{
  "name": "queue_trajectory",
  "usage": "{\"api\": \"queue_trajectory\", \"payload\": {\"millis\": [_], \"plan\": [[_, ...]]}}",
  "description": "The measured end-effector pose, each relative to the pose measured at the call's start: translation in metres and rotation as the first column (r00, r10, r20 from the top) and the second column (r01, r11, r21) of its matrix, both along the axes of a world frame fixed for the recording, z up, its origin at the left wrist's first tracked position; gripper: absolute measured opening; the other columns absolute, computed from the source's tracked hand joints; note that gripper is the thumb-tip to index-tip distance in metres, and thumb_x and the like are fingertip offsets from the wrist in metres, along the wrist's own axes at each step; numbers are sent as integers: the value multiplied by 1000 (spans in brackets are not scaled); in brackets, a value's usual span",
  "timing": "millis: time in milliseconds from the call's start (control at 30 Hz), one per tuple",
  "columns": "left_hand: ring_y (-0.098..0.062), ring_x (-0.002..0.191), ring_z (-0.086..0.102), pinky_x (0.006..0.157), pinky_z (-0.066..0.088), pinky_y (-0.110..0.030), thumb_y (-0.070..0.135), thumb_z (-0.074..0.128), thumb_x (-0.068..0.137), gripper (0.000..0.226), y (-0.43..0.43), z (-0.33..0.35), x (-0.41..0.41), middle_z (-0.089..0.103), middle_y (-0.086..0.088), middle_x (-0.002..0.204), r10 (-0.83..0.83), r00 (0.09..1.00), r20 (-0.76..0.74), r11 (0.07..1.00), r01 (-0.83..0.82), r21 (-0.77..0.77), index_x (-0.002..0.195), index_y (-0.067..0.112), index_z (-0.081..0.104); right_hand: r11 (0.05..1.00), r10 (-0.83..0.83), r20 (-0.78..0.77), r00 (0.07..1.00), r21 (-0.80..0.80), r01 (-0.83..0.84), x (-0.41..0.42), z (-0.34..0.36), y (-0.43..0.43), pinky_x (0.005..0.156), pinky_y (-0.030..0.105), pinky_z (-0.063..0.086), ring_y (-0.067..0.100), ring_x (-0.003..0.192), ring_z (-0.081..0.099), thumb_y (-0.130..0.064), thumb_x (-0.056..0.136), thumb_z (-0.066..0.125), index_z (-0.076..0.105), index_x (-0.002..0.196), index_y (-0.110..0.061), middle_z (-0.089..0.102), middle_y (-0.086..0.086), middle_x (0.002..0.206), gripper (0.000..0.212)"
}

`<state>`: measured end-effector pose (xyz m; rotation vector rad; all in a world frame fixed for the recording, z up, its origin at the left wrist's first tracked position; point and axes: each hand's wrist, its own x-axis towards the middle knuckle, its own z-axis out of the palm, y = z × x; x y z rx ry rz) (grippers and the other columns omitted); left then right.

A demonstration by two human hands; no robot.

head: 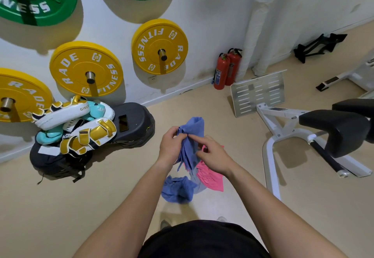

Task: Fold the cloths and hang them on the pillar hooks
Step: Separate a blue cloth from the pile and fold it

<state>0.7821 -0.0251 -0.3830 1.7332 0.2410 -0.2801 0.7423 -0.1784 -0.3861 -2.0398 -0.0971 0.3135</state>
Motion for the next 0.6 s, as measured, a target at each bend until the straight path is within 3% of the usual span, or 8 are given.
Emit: {"api": "queue_trajectory", "payload": {"millis": [100, 200, 300, 433, 600], "plan": [[-13, 78, 60, 74, 48, -30, 15, 54, 83, 16, -4, 1, 4, 69, 4, 81, -65, 997, 34, 996, 63, 68, 84, 20, 69, 992, -90, 85, 992, -76, 97, -1, -1, -19, 74, 17, 39, -2, 85, 49, -9, 82, 57, 64, 118, -35, 49, -10, 99, 45], [-11, 78, 58, 74, 46, -30, 24, 49, 77, 19, -10, 5, 4, 67, 9, 76, -199, 974, 106, 964, 175, 202, 81, 21, 67, 949, -236, 218, 947, -155, 273, 0, -8, -50, 85, 23, 42, 2, 102, 45, -21, 73, 69, 56, 111, -33, 43, -6, 114, 41], [-11, 75, 55, 72, 43, -30, 24, 47, 79, 17, -21, 12, 2, 64, 6, 74, -263, 955, 137, 952, 234, 198, 78, 20, 64, 958, -117, 174, 978, -240, 157, -3, -10, -75, 93, 30, 41, 14, 117, 39, -30, 68, 76, 58, 99, -37, 37, -9, 119, 37], [-8, 71, 54, 67, 42, -22, 21, 46, 80, 17, -40, 14, -3, 63, 11, 71, -274, 951, 143, 953, 248, 175, 76, 22, 62, 969, -50, 131, 990, -235, 80, -16, -21, -98, 98, 34, 43, 13, 117, 48, -48, 62, 77, 61, 82, -38, 48, -14, 120, 28], [-6, 66, 51, 61, 42, -14, 13, 42, 83, 17, -65, 15, -7, 58, 6, 71, -233, 967, 100, 970, 224, 91, 79, 6, 57, 977, -60, 113, 992, -197, 82, -32, -28, -131, 92, 35, 49, 4, 111, 56, -40, 67, 79, 62, 79, -29, 60, -15, 116, 24]]}}
